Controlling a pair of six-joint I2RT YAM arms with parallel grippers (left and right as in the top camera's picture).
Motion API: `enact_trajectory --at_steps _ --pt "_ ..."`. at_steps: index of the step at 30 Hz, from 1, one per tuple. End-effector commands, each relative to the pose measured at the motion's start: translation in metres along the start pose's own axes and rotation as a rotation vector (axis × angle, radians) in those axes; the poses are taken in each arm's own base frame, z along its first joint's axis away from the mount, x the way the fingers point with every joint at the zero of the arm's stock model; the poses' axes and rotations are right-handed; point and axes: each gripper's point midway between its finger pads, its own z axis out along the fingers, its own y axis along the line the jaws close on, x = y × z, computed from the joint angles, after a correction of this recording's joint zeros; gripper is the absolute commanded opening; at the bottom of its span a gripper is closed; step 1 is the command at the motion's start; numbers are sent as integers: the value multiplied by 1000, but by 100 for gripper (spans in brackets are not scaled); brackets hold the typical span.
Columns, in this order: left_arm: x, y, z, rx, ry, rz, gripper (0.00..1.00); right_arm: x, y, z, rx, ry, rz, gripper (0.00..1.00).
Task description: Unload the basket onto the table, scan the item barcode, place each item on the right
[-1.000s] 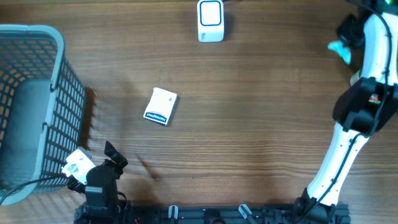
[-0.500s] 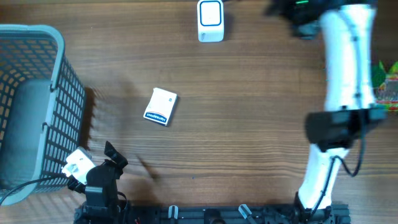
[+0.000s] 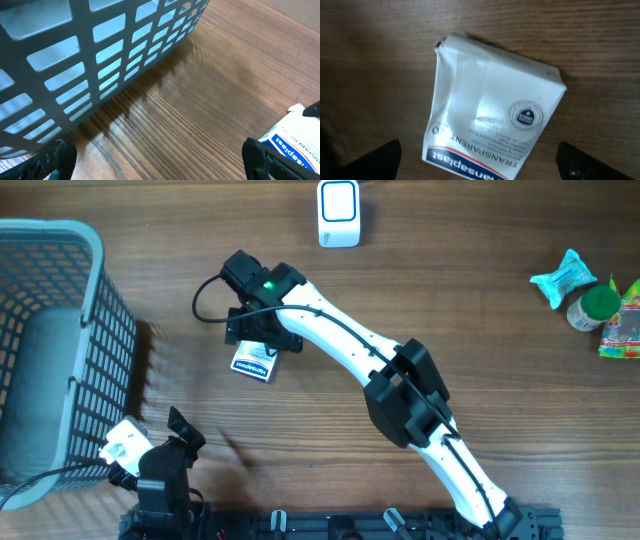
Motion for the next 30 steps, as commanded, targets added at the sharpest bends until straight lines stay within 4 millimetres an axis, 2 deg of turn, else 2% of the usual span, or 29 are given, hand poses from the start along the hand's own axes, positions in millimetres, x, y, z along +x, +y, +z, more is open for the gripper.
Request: enact_trajectory --at_steps 1,4,6,10,12,14,16,17,19,20,21,22,24,25,28,30 --pt "0 1 0 -2 -3 -7 100 -12 4 5 -4 -61 82 100" --pt "0 1 0 -2 -3 -7 100 -16 -4 27 30 -69 97 99" --pt "0 1 0 -2 -3 -7 100 -14 -16 43 80 -59 113 99" --pt "0 1 0 -2 -3 -7 100 -14 -32 48 154 -76 126 99" --pt "0 1 0 -2 -3 -7 100 -14 -39 50 184 -81 122 95" --pt "0 1 0 -2 -3 -7 100 -12 -46 49 219 -75 92 86" --pt "0 1 0 -2 -3 -7 100 -6 -57 46 268 -48 60 85" --pt "0 1 0 -2 -3 -7 100 6 -72 42 327 3 61 83" --pt "0 1 0 -2 -3 -7 100 17 -90 35 397 59 71 82" --pt "0 1 0 -2 -3 -7 100 21 -103 29 434 107 23 79" --pt "0 1 0 -2 -3 -7 100 21 -106 28 436 132 -54 79" --pt "0 1 0 -2 -3 -7 100 20 -110 26 433 166 -168 82" --pt "0 1 0 -2 -3 -7 100 21 -115 24 440 193 -217 96" --pt "0 1 0 -2 -3 -7 100 19 -117 23 444 194 -223 99" --pt "0 1 0 -2 -3 -7 100 14 -119 17 424 217 -313 100" --pt "0 1 0 -2 -3 -7 100 29 -121 12 411 291 -293 100"
